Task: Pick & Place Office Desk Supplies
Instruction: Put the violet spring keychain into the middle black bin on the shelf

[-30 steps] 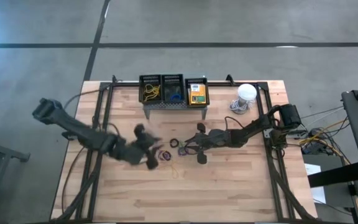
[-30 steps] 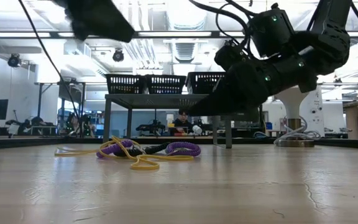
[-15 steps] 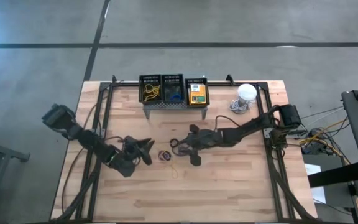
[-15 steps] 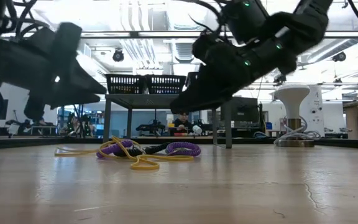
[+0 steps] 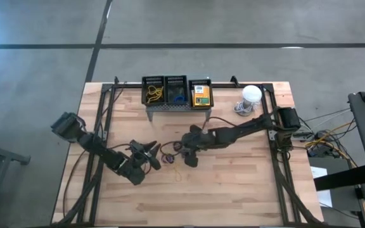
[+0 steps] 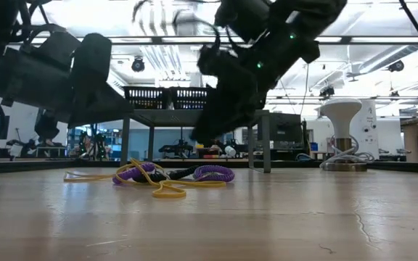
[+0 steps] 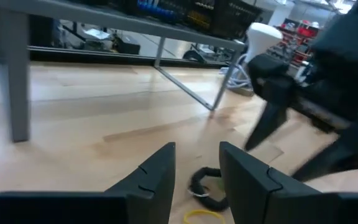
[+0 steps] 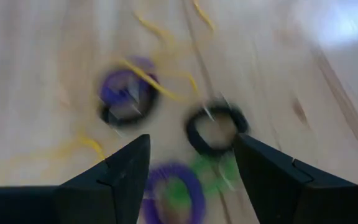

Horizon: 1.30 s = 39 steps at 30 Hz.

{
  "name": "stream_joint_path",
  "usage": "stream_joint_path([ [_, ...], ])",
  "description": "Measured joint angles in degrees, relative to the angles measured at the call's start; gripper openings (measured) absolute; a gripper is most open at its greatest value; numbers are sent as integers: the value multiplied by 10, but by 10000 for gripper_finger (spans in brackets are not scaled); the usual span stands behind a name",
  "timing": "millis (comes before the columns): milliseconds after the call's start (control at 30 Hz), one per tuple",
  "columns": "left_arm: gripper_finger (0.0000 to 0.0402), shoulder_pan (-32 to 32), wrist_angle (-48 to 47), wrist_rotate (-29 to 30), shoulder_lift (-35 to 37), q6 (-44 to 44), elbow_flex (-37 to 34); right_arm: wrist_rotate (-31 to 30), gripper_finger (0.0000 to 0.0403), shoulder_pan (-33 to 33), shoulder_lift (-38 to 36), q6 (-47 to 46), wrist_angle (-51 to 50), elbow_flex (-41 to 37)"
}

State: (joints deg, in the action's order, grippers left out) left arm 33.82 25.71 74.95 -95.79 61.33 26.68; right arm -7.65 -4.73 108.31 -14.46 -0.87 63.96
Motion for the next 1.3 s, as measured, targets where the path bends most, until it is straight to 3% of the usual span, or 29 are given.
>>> stream_joint_path([
  [100, 128, 2, 2, -20, 0, 0, 1, -24, 223, 0, 8, -21, -107, 30],
  [267, 128, 6, 2, -43, -8, 7, 3, 1, 211, -3, 11, -19, -203, 55],
  [567, 128, 6, 2, -45, -9, 11, 7, 17, 167, -3, 49, -18, -160, 39],
  [800, 128, 6, 2, -45, -9, 13, 8, 19, 66, -3, 54, -6, -150, 42],
  [900, 128, 6, 2, -45, -9, 13, 8, 16, 23, -3, 29, -3, -175, 39],
  [1167, 128, 6, 1, -45, -9, 16, 8, 35, 18, -3, -94, -3, -203, 40],
  [1300, 128, 6, 1, -45, -9, 16, 8, 2, 18, 10, -149, 45, -134, 53],
])
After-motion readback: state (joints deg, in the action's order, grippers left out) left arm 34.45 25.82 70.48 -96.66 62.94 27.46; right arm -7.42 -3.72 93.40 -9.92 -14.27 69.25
